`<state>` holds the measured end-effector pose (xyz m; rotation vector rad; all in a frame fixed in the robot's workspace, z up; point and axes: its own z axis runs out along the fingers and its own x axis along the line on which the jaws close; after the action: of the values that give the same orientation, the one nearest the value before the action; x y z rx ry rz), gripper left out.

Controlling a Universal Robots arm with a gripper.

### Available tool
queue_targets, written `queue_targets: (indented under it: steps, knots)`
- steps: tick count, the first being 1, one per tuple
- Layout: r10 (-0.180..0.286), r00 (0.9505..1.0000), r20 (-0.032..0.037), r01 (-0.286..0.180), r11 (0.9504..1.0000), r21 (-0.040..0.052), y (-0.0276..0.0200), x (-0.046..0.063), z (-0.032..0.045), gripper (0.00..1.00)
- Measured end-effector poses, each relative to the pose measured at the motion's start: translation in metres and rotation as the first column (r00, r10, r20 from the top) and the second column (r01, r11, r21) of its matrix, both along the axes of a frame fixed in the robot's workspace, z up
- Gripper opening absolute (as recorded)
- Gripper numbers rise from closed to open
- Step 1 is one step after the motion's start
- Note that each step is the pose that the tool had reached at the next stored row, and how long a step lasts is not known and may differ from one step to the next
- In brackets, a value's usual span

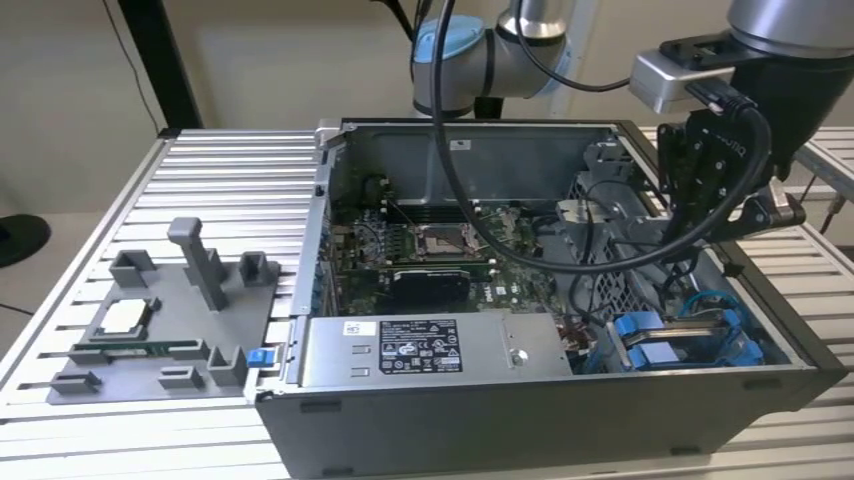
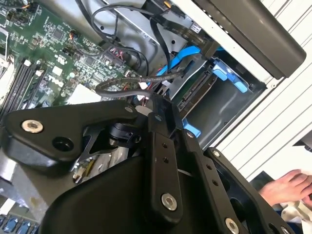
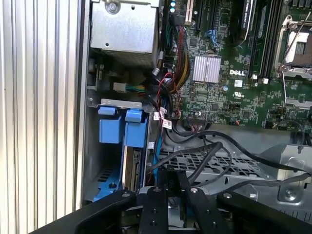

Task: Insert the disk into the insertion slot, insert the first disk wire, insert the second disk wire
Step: 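Insert the first disk wire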

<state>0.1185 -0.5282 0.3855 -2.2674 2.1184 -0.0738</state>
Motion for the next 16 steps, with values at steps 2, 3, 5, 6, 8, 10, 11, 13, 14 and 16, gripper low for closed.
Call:
queue_targets:
  steps: [2,3,5,6,8,10,11,13,14,16]
  knots:
    - [0.000,1.0000,-0.0011,0.000,1.0000,0.0001,-0.0006,0.002,-0.0009,0.00]
    - [-0.001,1.0000,-0.0024,0.001,1.0000,0.0002,-0.0010,0.004,-0.0014,0.00]
    - [-0.001,1.0000,-0.0048,0.001,1.0000,0.0002,-0.0019,0.006,-0.0026,0.00]
    - [-0.002,1.0000,-0.0058,0.002,1.0000,0.0001,-0.0024,0.007,-0.0033,0.00]
    - [-0.003,1.0000,-0.0087,0.003,1.0000,0.0001,-0.0038,0.009,-0.0047,0.00]
    - [-0.004,0.9999,-0.0132,0.004,1.0000,0.0001,-0.0058,0.010,-0.0060,0.00]
    - [-0.005,0.9999,-0.0159,0.005,1.0000,0.0001,-0.0071,0.011,-0.0066,0.00]
    - [-0.005,0.9997,-0.0223,0.005,1.0000,0.0000,-0.0095,0.012,-0.0074,0.00]
    - [-0.005,0.9997,-0.0255,0.005,1.0000,0.0000,-0.0107,0.012,-0.0079,0.00]
    - [-0.006,0.9995,-0.0317,0.006,1.0000,0.0000,-0.0131,0.013,-0.0088,0.00]
